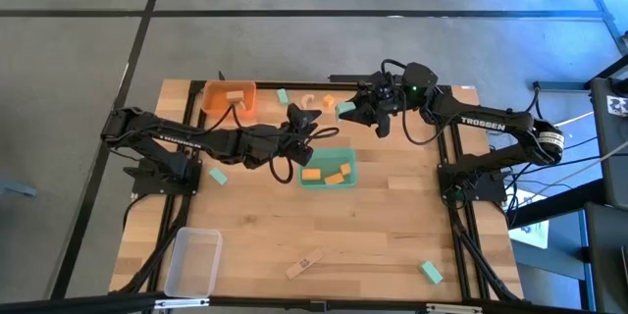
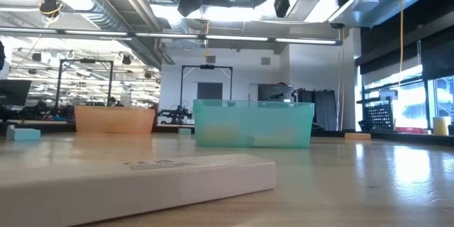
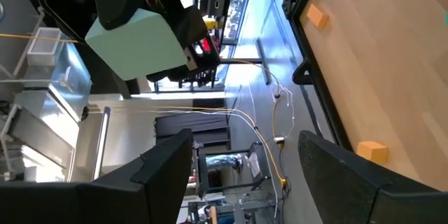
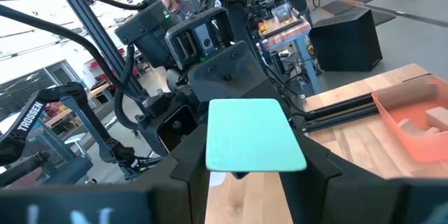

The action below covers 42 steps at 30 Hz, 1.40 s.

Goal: Sort & place blocks by color
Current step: Put the blue block into the transparent bin

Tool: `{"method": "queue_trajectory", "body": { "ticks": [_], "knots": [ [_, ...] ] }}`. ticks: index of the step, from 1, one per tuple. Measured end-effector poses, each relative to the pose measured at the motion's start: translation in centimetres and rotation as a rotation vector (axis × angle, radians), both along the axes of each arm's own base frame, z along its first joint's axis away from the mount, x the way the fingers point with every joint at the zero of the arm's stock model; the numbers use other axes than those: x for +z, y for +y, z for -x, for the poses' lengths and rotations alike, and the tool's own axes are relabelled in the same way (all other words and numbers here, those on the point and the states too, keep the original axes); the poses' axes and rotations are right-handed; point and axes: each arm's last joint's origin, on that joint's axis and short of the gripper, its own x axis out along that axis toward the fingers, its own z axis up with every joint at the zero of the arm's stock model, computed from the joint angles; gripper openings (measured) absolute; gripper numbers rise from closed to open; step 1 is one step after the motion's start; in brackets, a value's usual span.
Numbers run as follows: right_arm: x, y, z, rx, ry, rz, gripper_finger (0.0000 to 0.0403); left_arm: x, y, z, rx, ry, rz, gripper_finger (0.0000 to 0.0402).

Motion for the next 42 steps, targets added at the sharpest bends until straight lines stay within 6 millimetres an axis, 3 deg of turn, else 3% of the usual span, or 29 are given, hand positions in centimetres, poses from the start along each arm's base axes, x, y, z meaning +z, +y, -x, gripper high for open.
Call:
{"method": "queue_trajectory", "body": {
  "ticks": [6, 11, 17, 25, 31, 36, 42],
  "knots": [
    [0.0, 0.0, 0.0, -0.006, 0.002, -0.007, 0.0131, 0.0, 0.0, 0.0, -0.007, 0.000, 0.001, 0.0250],
    [0.0, -0.1, 0.0, -0.032, 0.002, -0.012, 0.0131, 0.0, -0.3, -0.2, -0.111, 0.001, 0.016, 0.0250],
    [0.0, -0.1, 0.0, -0.033, 0.002, -0.011, 0.0131, -0.1, -0.6, -0.4, -0.211, -0.086, 0.161, 0.0250],
    [0.0, -0.1, 0.0, -0.034, 0.002, -0.010, 0.0131, 0.1, -0.4, -0.4, -0.207, -0.125, 0.198, 0.0251],
    [0.0, -0.1, 0.0, -0.034, 0.002, -0.011, 0.0131, 0.1, 0.5, -0.4, -0.170, -0.183, 0.261, 0.0249],
    [0.0, -0.1, 0.0, -0.034, 0.006, -0.012, 0.0131, 1.3, 1.7, -0.4, -0.127, -0.319, 0.246, 0.0246],
    [-0.3, -0.1, 0.0, -0.037, 0.032, -0.019, 0.0131, 2.0, 2.8, -0.5, -0.188, -0.380, 0.244, 0.0246]
  ]
}}
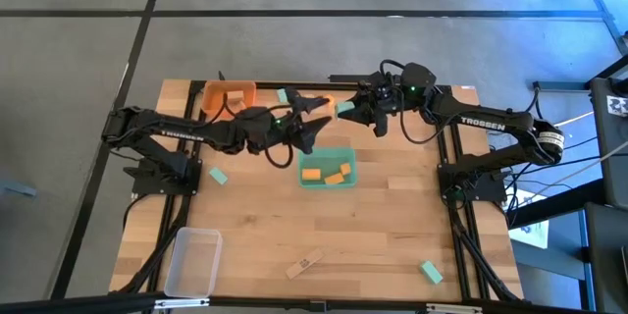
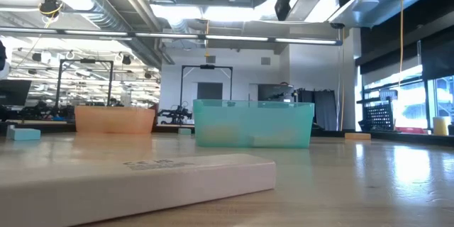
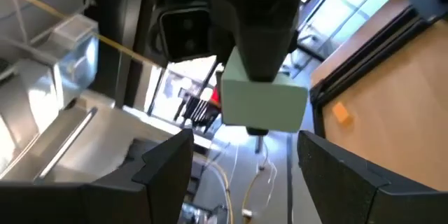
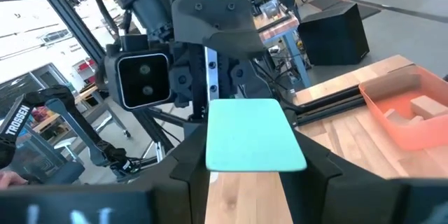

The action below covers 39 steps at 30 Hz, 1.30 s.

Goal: Sort & place blocks by color
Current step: Put the blue block into the transparent bin

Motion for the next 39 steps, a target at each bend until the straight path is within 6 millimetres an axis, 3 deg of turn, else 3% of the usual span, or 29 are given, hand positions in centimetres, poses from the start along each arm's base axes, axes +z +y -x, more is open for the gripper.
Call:
{"method": "queue_trajectory", "body": {
  "ticks": [5, 39],
  "knots": [
    [0.0, 0.0, 0.0, 0.000, -0.002, 0.005, 0.0131, -0.2, 0.2, -0.5, -0.097, -0.010, -0.007, 0.0246],
    [0.1, 0.6, -0.3, 0.002, -0.011, 0.029, 0.0131, -0.6, 1.6, -1.3, -0.139, -0.087, -0.003, 0.0245]
  ]
}}
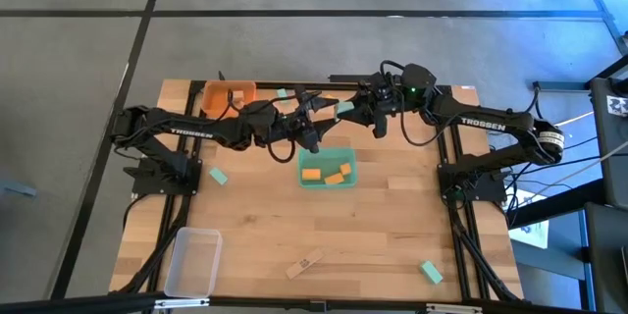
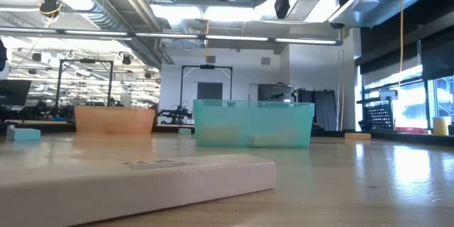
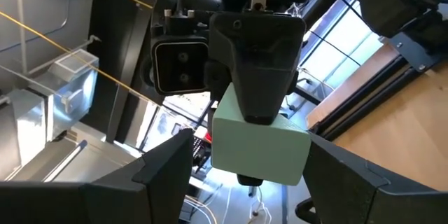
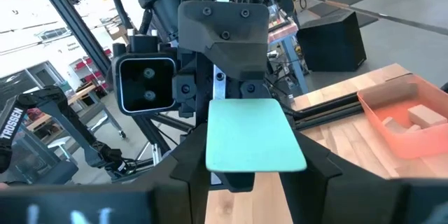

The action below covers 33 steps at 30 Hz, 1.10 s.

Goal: Sort & place blocks by color
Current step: Put the blue block into the transparent bin

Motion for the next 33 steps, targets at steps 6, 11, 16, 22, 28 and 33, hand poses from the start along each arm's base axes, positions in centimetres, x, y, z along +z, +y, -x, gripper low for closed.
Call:
{"method": "queue_trajectory", "body": {
  "ticks": [6, 11, 16, 22, 28, 33],
  "knots": [
    [0.00, 0.00, 0.00, -0.002, 0.000, -0.002, 0.0131, 0.01, 0.34, 0.01, -0.022, 0.000, -0.005, 0.0245],
    [-0.01, 0.02, -0.01, 0.002, 0.001, -0.002, 0.0131, 0.02, 0.28, -0.01, -0.050, 0.001, -0.012, 0.0245],
    [-0.01, 0.02, -0.01, 0.001, 0.002, -0.003, 0.0131, 0.04, 0.25, -0.01, -0.062, 0.000, -0.015, 0.0244],
    [-0.09, 0.00, -0.01, -0.003, 0.005, -0.005, 0.0131, -0.26, 0.36, -0.26, -0.057, 0.006, -0.014, 0.0215],
    [-0.19, -0.03, -0.01, -0.007, 0.009, -0.007, 0.0131, -0.70, 0.39, -0.62, -0.057, 0.014, -0.014, 0.0175],
    [-0.18, -0.02, -0.01, -0.002, 0.008, -0.007, 0.0131, -0.66, 0.39, -0.61, -0.055, 0.010, -0.015, 0.0172]
  ]
}}
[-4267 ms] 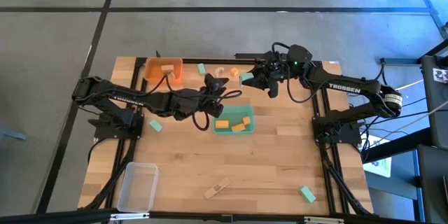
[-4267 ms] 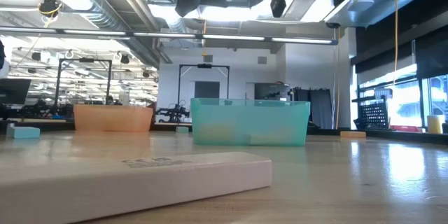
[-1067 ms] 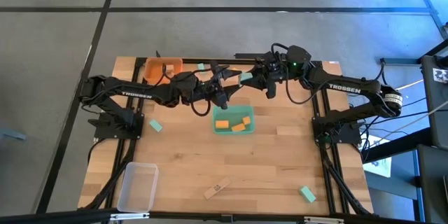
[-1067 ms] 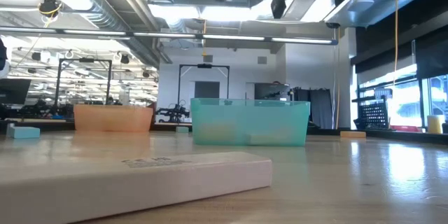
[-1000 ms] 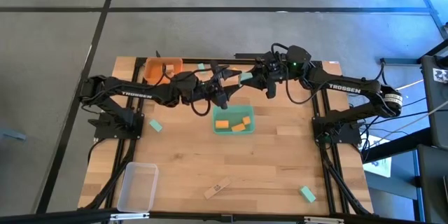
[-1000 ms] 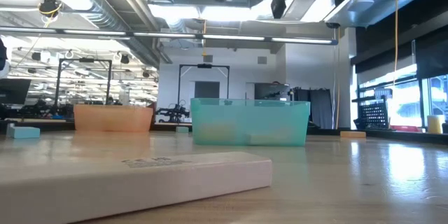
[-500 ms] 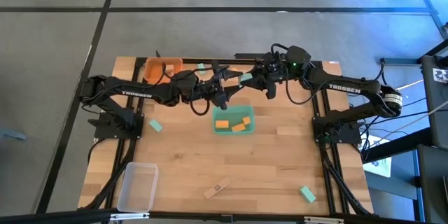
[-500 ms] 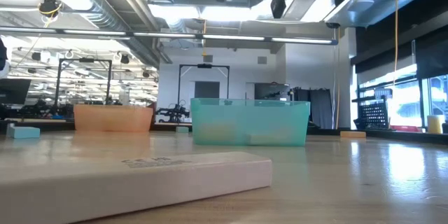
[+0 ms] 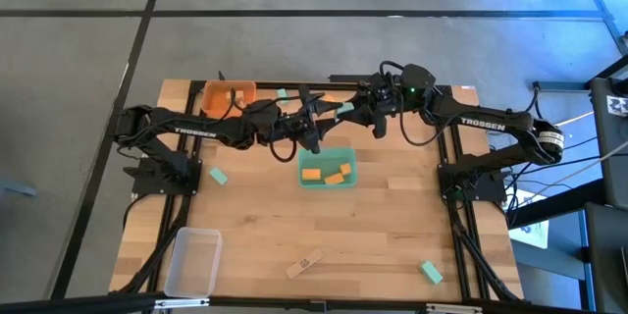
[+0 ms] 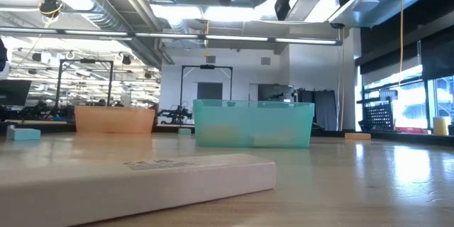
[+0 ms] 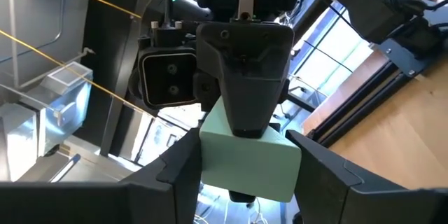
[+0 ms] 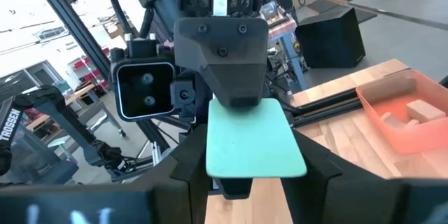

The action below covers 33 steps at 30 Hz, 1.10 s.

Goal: Sort & place blocks by color
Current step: Put the blue block into the transparent bin

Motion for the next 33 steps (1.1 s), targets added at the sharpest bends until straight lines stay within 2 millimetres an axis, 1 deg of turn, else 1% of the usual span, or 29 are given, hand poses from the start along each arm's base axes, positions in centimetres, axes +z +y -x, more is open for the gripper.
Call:
{"method": "queue_trajectory", "body": {
  "ticks": [11, 13, 18, 22, 27, 33],
  "knots": [
    [0.1, 0.0, 0.0, 0.000, -0.004, -0.003, 0.0131, 0.1, 0.0, 0.0, -0.004, -0.009, 0.000, 0.0170],
    [0.1, 0.0, 0.0, -0.001, -0.002, -0.012, 0.0143, 0.1, 0.0, 0.0, -0.005, -0.010, 0.003, 0.0169],
    [0.1, -0.1, 0.0, -0.002, 0.001, -0.028, 0.0189, 0.0, -0.1, -0.1, -0.012, -0.007, 0.004, 0.0168],
    [0.1, -0.5, 0.2, -0.010, 0.001, -0.028, 0.0199, 0.0, -0.4, -0.1, 0.006, -0.017, 0.023, 0.0168],
    [0.5, -1.0, 0.9, 0.018, -0.010, -0.023, 0.0202, 0.1, -0.5, 0.0, 0.056, -0.037, 0.044, 0.0168],
    [1.5, -1.7, 2.3, -0.018, -0.038, -0.002, 0.0203, 0.2, -0.6, 0.0, 0.092, -0.044, 0.051, 0.0168]
  ]
}}
